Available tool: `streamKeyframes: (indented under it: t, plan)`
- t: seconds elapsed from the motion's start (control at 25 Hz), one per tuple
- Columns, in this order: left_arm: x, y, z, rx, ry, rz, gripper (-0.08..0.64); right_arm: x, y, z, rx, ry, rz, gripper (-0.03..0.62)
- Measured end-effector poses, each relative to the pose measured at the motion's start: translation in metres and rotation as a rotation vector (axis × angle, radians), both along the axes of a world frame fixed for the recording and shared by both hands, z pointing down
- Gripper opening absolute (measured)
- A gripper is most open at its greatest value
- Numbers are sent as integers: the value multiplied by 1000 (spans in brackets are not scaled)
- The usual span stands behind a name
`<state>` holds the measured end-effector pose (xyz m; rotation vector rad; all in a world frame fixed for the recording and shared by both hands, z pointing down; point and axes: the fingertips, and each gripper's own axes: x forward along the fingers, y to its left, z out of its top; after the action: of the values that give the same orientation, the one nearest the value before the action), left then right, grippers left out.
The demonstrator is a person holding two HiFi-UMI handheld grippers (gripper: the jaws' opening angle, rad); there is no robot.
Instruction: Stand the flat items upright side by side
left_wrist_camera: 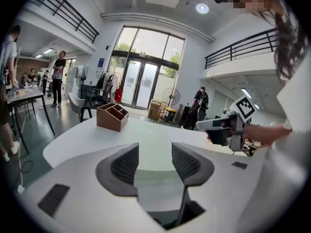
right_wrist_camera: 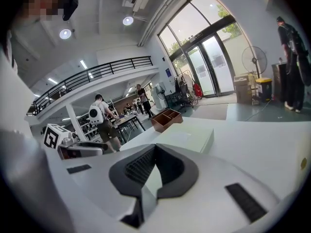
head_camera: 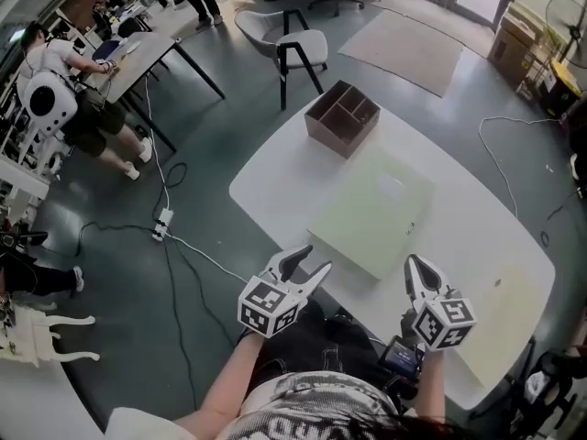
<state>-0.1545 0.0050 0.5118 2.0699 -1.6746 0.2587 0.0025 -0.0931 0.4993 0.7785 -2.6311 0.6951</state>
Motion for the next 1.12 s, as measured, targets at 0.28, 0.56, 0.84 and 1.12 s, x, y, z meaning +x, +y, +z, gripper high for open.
streamKeyframes:
  t: [0.28, 0.56, 0.84, 1.12]
  plan:
    - [-22, -15, 23, -73, 24, 26, 255, 0, -33, 7, -19, -2, 51, 26]
    - [-37, -52, 69, -187, 65, 102, 322, -2, -81, 34, -56, 48, 110, 129]
    - [-55, -76, 119, -351, 156, 162, 365, -10, -136, 84, -246, -5, 207, 297]
    - [-48, -79, 145, -447, 277, 257, 379, -18, -182, 133, -374, 33, 264, 374]
